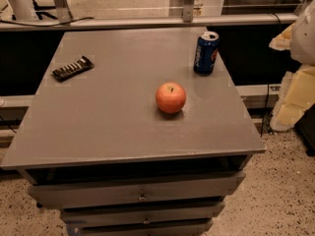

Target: Move apple near rxbar chocolate

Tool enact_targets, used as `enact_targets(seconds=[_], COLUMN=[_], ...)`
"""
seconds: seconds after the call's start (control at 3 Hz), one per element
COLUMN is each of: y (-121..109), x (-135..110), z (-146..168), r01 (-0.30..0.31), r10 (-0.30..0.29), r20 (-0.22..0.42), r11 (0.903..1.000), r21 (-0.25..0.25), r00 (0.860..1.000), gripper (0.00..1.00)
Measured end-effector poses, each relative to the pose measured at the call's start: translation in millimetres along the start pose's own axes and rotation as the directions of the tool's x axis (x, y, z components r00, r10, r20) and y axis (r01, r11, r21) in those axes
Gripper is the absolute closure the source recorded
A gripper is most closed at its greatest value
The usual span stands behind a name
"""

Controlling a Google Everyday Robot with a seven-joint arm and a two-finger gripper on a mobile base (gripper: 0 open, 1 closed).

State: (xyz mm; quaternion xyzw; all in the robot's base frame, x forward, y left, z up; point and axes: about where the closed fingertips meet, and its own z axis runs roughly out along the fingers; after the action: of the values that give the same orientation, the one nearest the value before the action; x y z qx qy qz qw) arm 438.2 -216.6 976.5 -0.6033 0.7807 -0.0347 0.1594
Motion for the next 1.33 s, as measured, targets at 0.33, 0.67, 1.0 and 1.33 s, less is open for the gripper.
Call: enact_targets(seconds=[0.33,0.67,1.0,1.33], y=[0,0,3,2], x=[0,-8,-31,-65], z=[0,12,51,89], r01=[0.0,-0.016,-0.062,-0.074], r10=[0.0,0.018,0.082,0.121], r20=[0.0,0.094,0.277,0.436], r11=[1.0,0.9996,0.9948,0.9896], r21=[0.0,-0.025,-0.081,-0.123], r00=[1.0,0.995,0.957,0.892], gripper=[0.0,0.0,0.0,0.0])
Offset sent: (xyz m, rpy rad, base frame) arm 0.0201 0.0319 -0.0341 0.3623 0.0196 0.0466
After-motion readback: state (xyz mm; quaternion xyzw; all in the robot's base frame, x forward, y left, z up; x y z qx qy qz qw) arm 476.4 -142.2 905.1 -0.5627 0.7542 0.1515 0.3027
